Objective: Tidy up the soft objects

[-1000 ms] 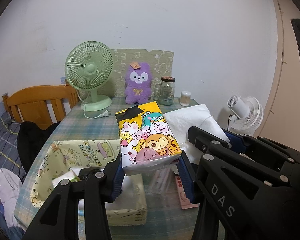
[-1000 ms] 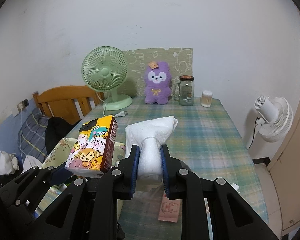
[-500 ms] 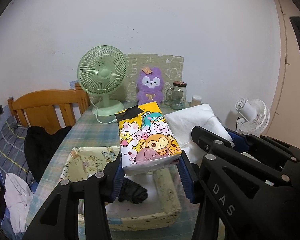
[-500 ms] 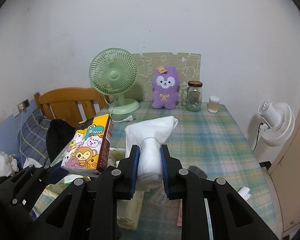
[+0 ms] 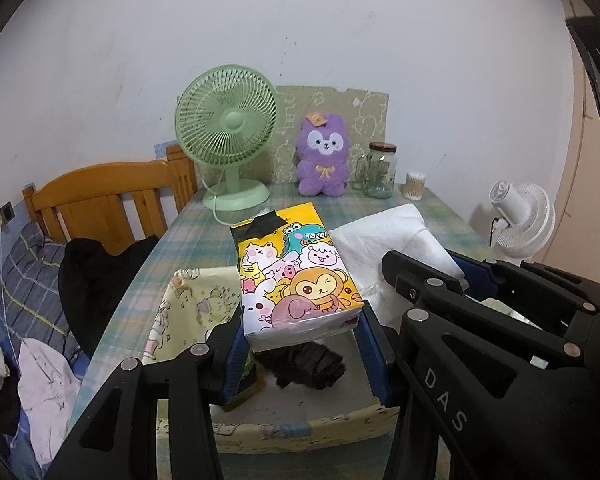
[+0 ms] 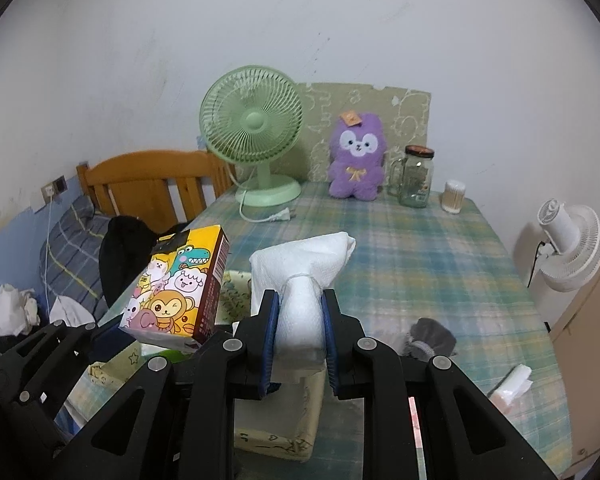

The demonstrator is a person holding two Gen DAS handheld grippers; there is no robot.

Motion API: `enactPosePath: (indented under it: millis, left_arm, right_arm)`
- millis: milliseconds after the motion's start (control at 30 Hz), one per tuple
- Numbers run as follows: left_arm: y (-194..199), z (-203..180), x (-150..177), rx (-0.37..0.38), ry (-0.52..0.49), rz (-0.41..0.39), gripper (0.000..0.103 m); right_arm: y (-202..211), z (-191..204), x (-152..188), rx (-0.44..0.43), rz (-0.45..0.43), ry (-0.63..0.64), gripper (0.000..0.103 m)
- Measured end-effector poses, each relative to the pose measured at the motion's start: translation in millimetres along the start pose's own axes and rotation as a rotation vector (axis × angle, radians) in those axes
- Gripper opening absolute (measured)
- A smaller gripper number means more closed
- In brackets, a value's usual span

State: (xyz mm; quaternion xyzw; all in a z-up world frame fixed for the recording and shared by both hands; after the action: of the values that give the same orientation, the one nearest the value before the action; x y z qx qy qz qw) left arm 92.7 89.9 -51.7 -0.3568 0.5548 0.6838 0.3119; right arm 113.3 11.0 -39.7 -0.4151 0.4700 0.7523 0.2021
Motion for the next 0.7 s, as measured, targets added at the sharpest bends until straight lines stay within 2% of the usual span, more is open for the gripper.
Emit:
enactPosePath:
  millis: [467, 600, 700]
  left_arm:
    - [-40, 16, 35, -0.048, -0.041, 0.153, 0.051]
    - [-45, 21, 37, -0.068, -0.046, 0.152, 0.054]
    - [-50, 24, 35, -0.072, -0.047, 0.153, 0.060]
  right_arm:
    - [-36, 10, 20, -0.021, 0.081, 0.000, 0.024]
    - [-43, 13, 23, -0.033, 0.103, 0.008, 0.024]
    - [-51, 15, 26, -0.041, 0.122, 0.010, 0.024]
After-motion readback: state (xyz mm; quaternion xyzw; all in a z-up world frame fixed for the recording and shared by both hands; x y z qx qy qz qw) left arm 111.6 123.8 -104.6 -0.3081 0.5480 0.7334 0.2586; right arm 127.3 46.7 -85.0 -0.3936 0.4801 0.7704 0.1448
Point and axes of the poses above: each gripper's, at about its wrist camera, not at the fingertips, and y roughly against the way its jaws point, z to its left, x to its underside, the point moved 3 cm from there along -y, roughly the way its jaws point, and after that the axes turned 15 degrees about -x, right-handed, at the moved point
